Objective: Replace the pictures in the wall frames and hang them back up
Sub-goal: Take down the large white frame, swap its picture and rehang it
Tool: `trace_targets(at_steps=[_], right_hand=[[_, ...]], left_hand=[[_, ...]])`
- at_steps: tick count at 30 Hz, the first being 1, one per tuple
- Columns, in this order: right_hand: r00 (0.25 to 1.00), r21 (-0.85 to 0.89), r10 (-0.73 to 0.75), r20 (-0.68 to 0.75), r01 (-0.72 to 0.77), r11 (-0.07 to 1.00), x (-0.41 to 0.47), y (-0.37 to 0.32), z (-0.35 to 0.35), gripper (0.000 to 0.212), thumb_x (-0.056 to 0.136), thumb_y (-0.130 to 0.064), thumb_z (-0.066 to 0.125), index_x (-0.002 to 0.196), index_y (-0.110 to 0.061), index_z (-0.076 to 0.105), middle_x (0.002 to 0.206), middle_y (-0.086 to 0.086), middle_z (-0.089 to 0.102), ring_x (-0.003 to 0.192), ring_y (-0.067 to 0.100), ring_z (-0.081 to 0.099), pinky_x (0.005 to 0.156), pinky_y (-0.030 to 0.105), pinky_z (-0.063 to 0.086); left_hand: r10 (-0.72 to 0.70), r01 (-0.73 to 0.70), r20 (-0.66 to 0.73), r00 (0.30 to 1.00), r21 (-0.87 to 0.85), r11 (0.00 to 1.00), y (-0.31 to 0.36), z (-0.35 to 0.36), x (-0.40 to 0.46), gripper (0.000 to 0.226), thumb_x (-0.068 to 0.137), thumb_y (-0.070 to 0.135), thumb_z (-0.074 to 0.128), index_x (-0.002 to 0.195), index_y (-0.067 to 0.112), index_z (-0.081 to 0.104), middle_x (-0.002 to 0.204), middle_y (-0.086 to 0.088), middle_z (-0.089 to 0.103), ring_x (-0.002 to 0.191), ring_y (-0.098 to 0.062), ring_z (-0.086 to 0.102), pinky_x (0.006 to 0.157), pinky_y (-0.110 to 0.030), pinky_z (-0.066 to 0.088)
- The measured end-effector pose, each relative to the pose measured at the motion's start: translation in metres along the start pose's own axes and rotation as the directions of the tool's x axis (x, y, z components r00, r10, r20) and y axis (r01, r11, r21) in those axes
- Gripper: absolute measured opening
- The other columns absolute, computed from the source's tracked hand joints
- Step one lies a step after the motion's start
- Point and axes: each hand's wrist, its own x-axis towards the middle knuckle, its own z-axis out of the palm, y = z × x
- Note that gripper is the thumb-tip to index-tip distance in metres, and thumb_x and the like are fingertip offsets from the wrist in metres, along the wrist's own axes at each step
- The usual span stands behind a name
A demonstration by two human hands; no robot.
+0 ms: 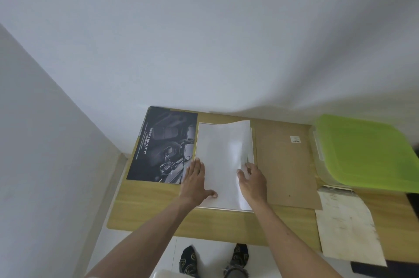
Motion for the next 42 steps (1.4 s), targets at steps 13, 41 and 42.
trace_targets(at_steps=[13, 41, 42], right_hand=[[0.963, 0.379, 0.243, 0.115, -0.269, 0.886, 0.018, 0.010, -0.033, 0.017, 0.087, -0.005, 0.062, 0.102, -0.010, 0.068, 0.097, 0.007, 0.070, 0.079, 0.019, 0.061, 0.068, 0.028, 0.049], [0.923, 0.282, 0.038, 0.384, -0.156, 0.947, 0.009, 0.030, -0.198, 0.050, 0.080, -0.024, 0.080, 0.124, -0.036, 0.059, 0.106, -0.001, 0.076, 0.094, 0.019, 0.074, 0.084, 0.036, 0.056], [0.920, 0.278, 0.033, 0.390, -0.152, 0.949, 0.009, 0.035, -0.200, 0.049, 0.079, -0.019, 0.080, 0.122, -0.034, 0.061, 0.103, -0.001, 0.077, 0.091, 0.021, 0.075, 0.082, 0.038, 0.057]], left_hand=[[-0.050, 0.004, -0.134, 0.990, -0.325, 0.946, -0.004, -0.007, -0.008, 0.099, 0.087, 0.061, 0.056, 0.156, 0.010, 0.006, 0.164, -0.007, 0.003, 0.151, -0.022, 0.000, 0.123, -0.038, 0.007], [0.117, 0.195, 0.319, 0.941, -0.788, 0.583, 0.024, -0.089, -0.008, 0.032, 0.079, 0.000, 0.077, 0.107, 0.015, 0.076, 0.080, -0.004, 0.074, 0.085, -0.025, 0.071, 0.082, -0.037, 0.058], [0.112, 0.199, 0.320, 0.941, -0.789, 0.582, 0.030, -0.088, -0.008, 0.033, 0.078, 0.001, 0.077, 0.107, 0.015, 0.076, 0.088, -0.008, 0.076, 0.089, -0.027, 0.071, 0.084, -0.039, 0.058]])
